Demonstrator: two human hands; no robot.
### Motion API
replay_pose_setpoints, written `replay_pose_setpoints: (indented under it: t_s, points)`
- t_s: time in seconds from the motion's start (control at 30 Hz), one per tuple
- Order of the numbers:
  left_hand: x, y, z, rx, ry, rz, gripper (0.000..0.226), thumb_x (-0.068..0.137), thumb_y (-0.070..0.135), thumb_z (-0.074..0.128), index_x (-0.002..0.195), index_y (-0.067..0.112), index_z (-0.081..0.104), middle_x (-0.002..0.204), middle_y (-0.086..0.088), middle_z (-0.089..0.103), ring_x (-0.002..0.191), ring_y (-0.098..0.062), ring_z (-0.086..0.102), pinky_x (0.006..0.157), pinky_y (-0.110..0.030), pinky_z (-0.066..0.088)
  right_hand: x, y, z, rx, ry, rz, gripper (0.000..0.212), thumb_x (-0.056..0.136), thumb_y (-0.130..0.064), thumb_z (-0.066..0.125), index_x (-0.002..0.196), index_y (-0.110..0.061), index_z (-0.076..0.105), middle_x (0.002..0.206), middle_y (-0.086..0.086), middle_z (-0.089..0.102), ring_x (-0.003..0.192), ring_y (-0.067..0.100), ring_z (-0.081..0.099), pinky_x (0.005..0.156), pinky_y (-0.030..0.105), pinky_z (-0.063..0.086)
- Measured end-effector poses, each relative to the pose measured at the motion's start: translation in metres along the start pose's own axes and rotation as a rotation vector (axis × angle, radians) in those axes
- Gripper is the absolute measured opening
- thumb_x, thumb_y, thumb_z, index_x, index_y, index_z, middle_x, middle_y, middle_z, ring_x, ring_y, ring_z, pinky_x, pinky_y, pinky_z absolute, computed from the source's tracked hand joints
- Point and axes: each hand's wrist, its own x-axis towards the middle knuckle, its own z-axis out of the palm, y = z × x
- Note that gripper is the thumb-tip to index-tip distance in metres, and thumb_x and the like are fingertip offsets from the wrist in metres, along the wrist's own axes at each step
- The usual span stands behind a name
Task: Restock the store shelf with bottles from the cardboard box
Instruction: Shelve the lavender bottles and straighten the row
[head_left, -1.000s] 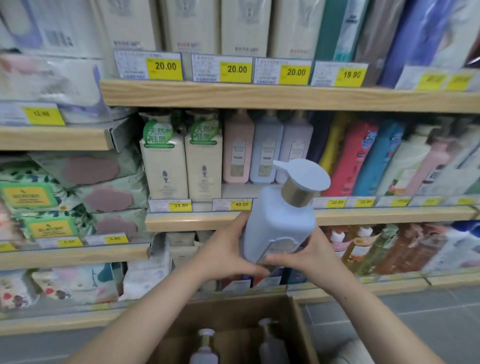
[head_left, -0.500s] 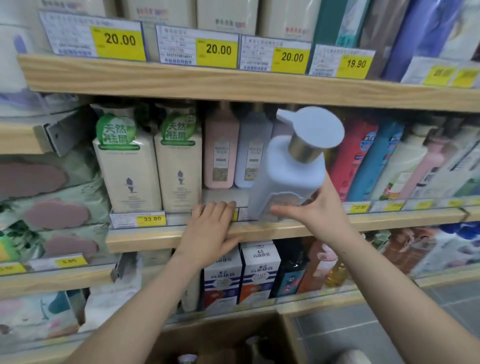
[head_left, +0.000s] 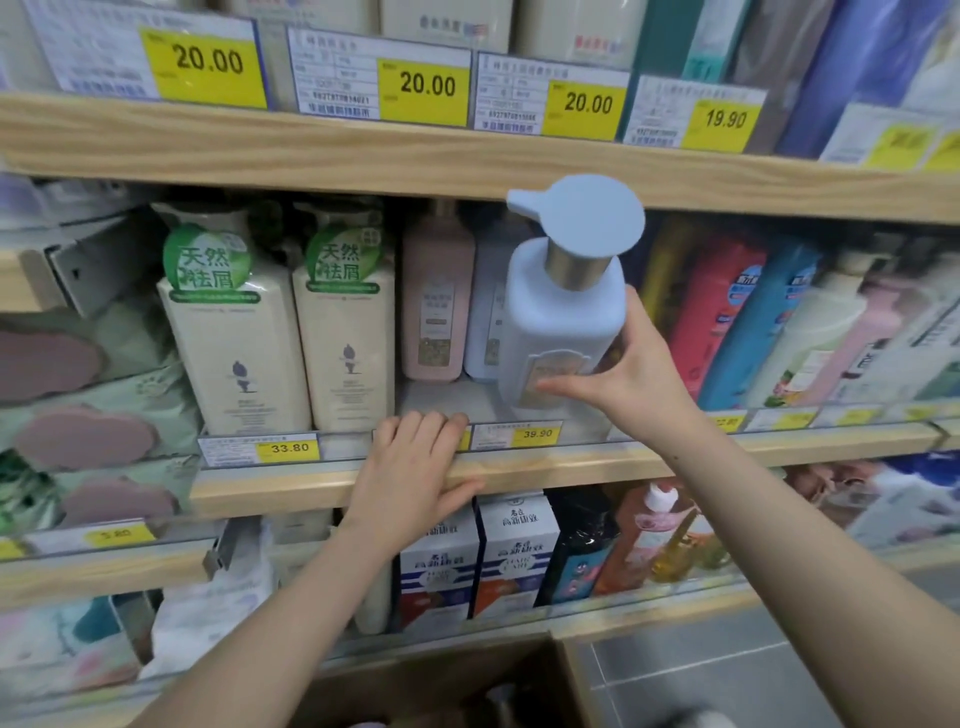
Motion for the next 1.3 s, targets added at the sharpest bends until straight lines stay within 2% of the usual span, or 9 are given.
replay_pose_setpoints:
  t_s: [0.17, 0.3, 0.43, 0.5, 0.6, 0.8, 1.1, 1.2, 1.3]
  points:
    - [0.001, 0.002, -0.003, -0.031, -0.018, -0.014, 0.062, 0.077, 0.061, 0.047, 0.117, 0.013, 0.049, 0.095, -0.003, 0.056, 0.083, -0.025, 0.052, 0.076, -0.036, 0.031, 0.0, 0.015, 0.006, -0.003, -0.015, 0.051, 0.088, 0.058, -0.008, 0.087, 0.132, -0.022, 0.041, 0.118, -0.016, 0.056, 0.11, -0.005, 0.053, 0.08, 0.007, 0.044]
    - [0.0, 0.001, 0.0, -0.016, -0.002, -0.01, 0.062, 0.078, 0.061, 0.044, 0.117, 0.013, 0.048, 0.095, -0.003, 0.055, 0.083, -0.025, 0.052, 0.076, -0.036, 0.03, 0.01, 0.03, 0.014, -0.033, -0.051, 0.125, 0.084, 0.058, -0.019, 0.088, 0.128, -0.025, 0.042, 0.117, -0.018, 0.057, 0.116, 0.008, 0.054, 0.095, 0.036, 0.049]
    - [0.0, 0.0, 0.003, -0.008, 0.015, -0.001, 0.062, 0.078, 0.062, 0.042, 0.117, 0.013, 0.046, 0.094, -0.003, 0.055, 0.082, -0.024, 0.052, 0.075, -0.037, 0.029, 0.024, 0.038, 0.02, 0.1, -0.074, 0.202, 0.084, 0.064, -0.01, 0.084, 0.13, -0.021, 0.034, 0.112, -0.009, 0.063, 0.099, -0.002, 0.063, 0.077, 0.018, 0.053]
    - [0.001, 0.0, 0.004, -0.016, 0.02, 0.001, 0.062, 0.078, 0.061, 0.042, 0.117, 0.013, 0.045, 0.094, -0.003, 0.055, 0.082, -0.024, 0.052, 0.075, -0.036, 0.029, 0.029, 0.041, 0.022, 0.161, -0.086, 0.24, 0.08, 0.068, -0.004, 0.08, 0.133, -0.016, 0.034, 0.112, -0.005, 0.063, 0.095, -0.004, 0.065, 0.073, 0.015, 0.053]
    - [0.001, -0.001, 0.005, -0.036, 0.027, -0.002, 0.062, 0.077, 0.061, 0.045, 0.116, 0.014, 0.047, 0.094, -0.002, 0.055, 0.082, -0.023, 0.051, 0.075, -0.036, 0.028, 0.03, 0.044, 0.021, 0.19, -0.123, 0.248, 0.071, 0.073, -0.001, 0.075, 0.133, -0.017, 0.039, 0.116, -0.004, 0.063, 0.102, 0.0, 0.064, 0.079, 0.017, 0.053]
    - [0.0, -0.001, 0.007, -0.046, 0.053, 0.009, 0.061, 0.077, 0.061, 0.047, 0.116, 0.014, 0.047, 0.094, -0.001, 0.055, 0.082, -0.023, 0.05, 0.075, -0.035, 0.028, 0.027, 0.048, 0.012, 0.236, -0.186, 0.264, 0.061, 0.075, 0.001, 0.072, 0.125, -0.025, 0.047, 0.114, -0.007, 0.067, 0.105, 0.004, 0.063, 0.078, 0.015, 0.052]
    - [-0.001, -0.001, 0.007, -0.053, 0.037, 0.01, 0.062, 0.076, 0.06, 0.051, 0.117, 0.014, 0.048, 0.095, -0.002, 0.056, 0.083, -0.023, 0.051, 0.076, -0.035, 0.028, 0.018, 0.05, 0.018, 0.28, -0.162, 0.305, 0.056, 0.08, -0.007, 0.069, 0.13, -0.018, 0.047, 0.125, -0.001, 0.062, 0.114, 0.009, 0.06, 0.093, 0.03, 0.05]
    - [-0.005, 0.003, 0.002, -0.074, 0.028, -0.006, 0.065, 0.078, 0.055, 0.057, 0.124, 0.011, 0.047, 0.105, -0.006, 0.058, 0.093, -0.026, 0.055, 0.087, -0.037, 0.031, 0.008, 0.043, 0.022, 0.269, -0.12, 0.314, 0.053, 0.083, -0.011, 0.068, 0.131, -0.018, 0.048, 0.126, -0.003, 0.061, 0.112, 0.004, 0.059, 0.095, 0.026, 0.049]
    - [-0.016, 0.016, -0.004, -0.109, -0.017, -0.095, 0.077, 0.081, 0.045, 0.059, 0.143, 0.008, 0.031, 0.14, -0.014, 0.046, 0.131, -0.03, 0.041, 0.114, -0.049, 0.021, -0.014, 0.039, 0.021, 0.195, 0.008, 0.323, 0.053, 0.084, -0.016, 0.067, 0.133, -0.015, 0.047, 0.13, 0.001, 0.058, 0.114, 0.004, 0.057, 0.097, 0.02, 0.046]
